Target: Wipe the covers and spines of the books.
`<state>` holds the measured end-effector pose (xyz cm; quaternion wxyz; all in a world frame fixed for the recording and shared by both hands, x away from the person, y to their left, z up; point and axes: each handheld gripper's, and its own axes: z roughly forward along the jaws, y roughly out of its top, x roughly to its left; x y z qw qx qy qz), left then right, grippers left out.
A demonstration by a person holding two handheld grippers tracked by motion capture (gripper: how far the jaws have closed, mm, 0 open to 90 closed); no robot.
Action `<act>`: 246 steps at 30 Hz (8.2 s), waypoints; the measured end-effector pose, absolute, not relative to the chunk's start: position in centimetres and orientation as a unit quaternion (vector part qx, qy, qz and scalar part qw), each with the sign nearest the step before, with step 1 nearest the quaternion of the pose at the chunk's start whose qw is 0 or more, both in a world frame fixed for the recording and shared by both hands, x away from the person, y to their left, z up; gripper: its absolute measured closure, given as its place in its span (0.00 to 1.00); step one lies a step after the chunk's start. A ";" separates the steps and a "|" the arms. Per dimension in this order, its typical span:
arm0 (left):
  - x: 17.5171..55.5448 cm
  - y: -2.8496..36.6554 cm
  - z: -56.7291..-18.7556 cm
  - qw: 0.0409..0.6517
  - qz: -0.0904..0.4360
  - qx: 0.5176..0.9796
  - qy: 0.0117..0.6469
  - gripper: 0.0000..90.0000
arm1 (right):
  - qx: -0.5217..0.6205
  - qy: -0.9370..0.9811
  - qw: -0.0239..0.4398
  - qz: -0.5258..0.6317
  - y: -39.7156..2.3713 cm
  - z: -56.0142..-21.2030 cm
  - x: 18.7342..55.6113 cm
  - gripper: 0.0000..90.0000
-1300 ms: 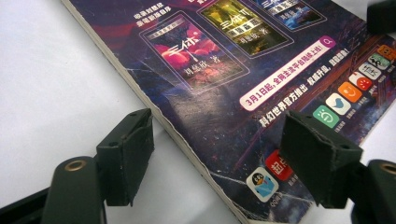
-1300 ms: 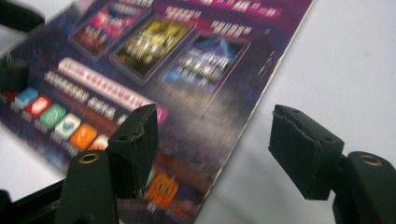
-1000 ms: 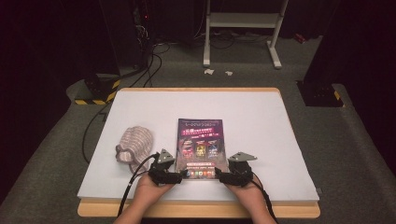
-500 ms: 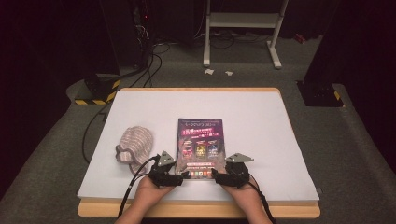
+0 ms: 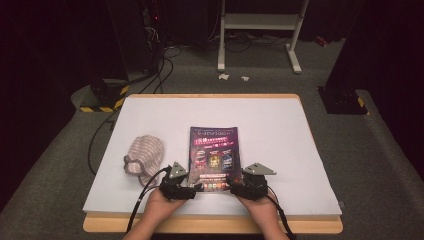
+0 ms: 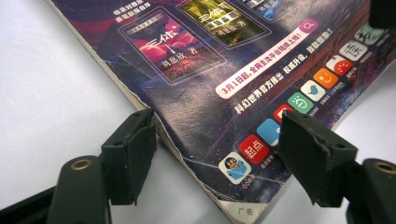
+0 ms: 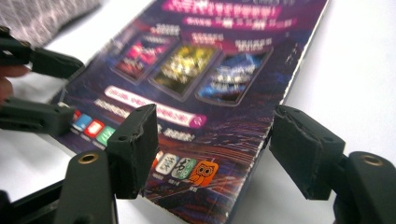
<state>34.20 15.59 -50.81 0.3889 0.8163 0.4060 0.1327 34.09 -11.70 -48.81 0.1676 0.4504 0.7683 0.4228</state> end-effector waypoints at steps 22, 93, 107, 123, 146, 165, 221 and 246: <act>34.1 15.7 -50.9 0.392 0.132 0.813 0.409 0.31 | 0.411 0.758 0.204 0.463 -9.9 -47.6 32.6 0.38; 31.0 19.0 -50.2 0.407 0.172 0.807 0.392 0.44 | 0.470 0.707 0.181 0.497 -14.9 -48.5 35.7 0.94; 30.4 19.0 -49.9 0.420 0.184 0.804 0.378 0.42 | 0.450 0.695 0.210 0.520 -15.2 -46.6 34.8 0.94; 30.2 19.4 -49.9 0.441 0.181 0.791 0.383 0.42 | 0.424 0.700 0.248 0.518 -14.5 -43.1 35.5 0.94; 30.1 19.3 -49.8 0.445 0.182 0.792 0.378 0.42 | 0.427 0.666 0.309 0.527 -15.4 -37.8 37.0 0.95; 30.2 19.1 -50.0 0.439 0.180 0.797 0.374 0.42 | 0.456 0.629 0.376 0.505 -19.7 -37.0 36.6 0.94; 29.0 20.8 -49.9 0.435 0.192 0.786 0.395 0.42 | 0.368 0.753 0.240 0.489 -5.0 -47.6 35.0 0.87; 33.6 17.1 -49.7 0.410 0.118 0.804 0.415 0.49 | 0.440 0.789 0.182 0.387 -13.2 -49.5 36.4 0.59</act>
